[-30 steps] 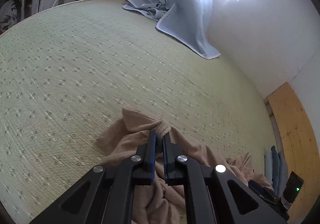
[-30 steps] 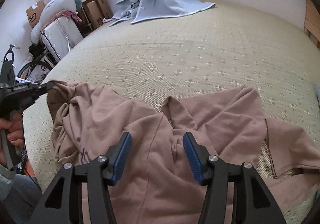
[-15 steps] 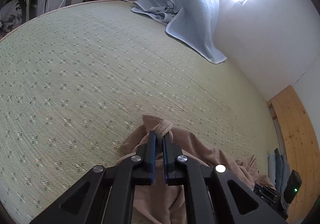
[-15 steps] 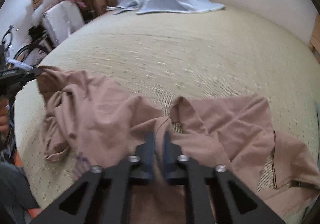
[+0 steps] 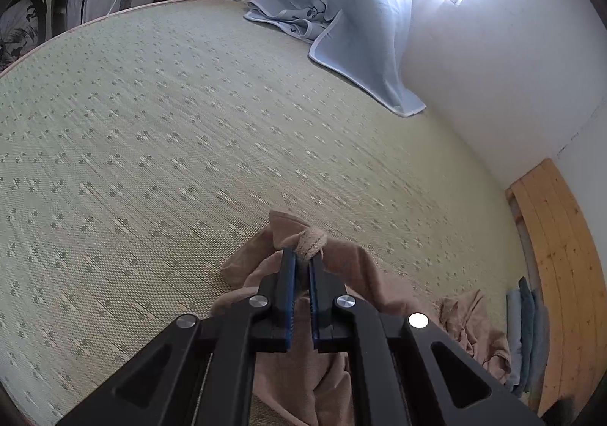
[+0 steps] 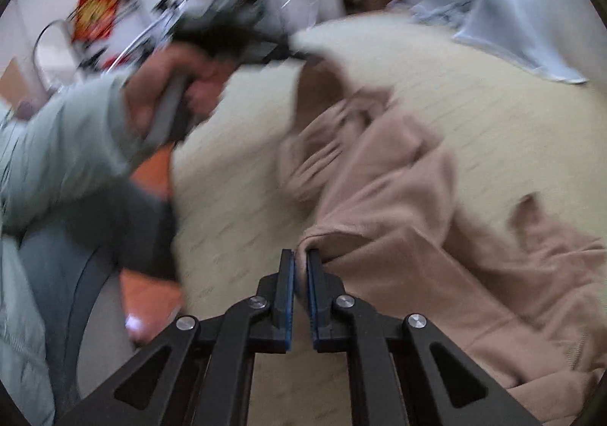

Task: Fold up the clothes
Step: 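Grasp the garment edge with the right tool and lift it while the left tool holds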

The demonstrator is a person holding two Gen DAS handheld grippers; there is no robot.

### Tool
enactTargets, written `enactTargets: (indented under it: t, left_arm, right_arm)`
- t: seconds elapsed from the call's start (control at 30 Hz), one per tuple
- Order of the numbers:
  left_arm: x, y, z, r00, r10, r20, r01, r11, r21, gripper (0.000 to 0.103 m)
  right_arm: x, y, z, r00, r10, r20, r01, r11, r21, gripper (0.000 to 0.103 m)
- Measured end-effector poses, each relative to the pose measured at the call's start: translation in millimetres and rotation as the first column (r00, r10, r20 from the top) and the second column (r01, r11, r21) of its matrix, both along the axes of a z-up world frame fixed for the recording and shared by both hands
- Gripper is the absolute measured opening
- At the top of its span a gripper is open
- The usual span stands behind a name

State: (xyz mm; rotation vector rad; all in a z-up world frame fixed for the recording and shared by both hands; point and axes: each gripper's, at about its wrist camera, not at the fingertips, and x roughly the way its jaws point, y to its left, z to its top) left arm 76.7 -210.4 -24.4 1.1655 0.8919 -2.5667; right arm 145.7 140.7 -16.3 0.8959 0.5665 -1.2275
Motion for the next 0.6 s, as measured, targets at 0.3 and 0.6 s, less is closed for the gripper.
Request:
enactTargets:
  t: [0.3, 0.6]
  left_arm:
    - [-0.9, 13.6, 2.3, 1.000, -0.022, 0.004, 0.023, 1.000, -0.019, 0.005]
    - [-1.2, 21.5, 3.3, 1.000, -0.029, 0.007, 0.029, 0.999, -0.027, 0.005]
  right_arm:
    - [7.7, 21.9, -5.3, 0.991, 0.093, 0.101, -0.101, 0.991, 0.085, 0.035]
    - [-48.0, 39.9, 33.5, 0.975, -0.170, 0.143, 0.187, 0.975, -0.117, 0.058]
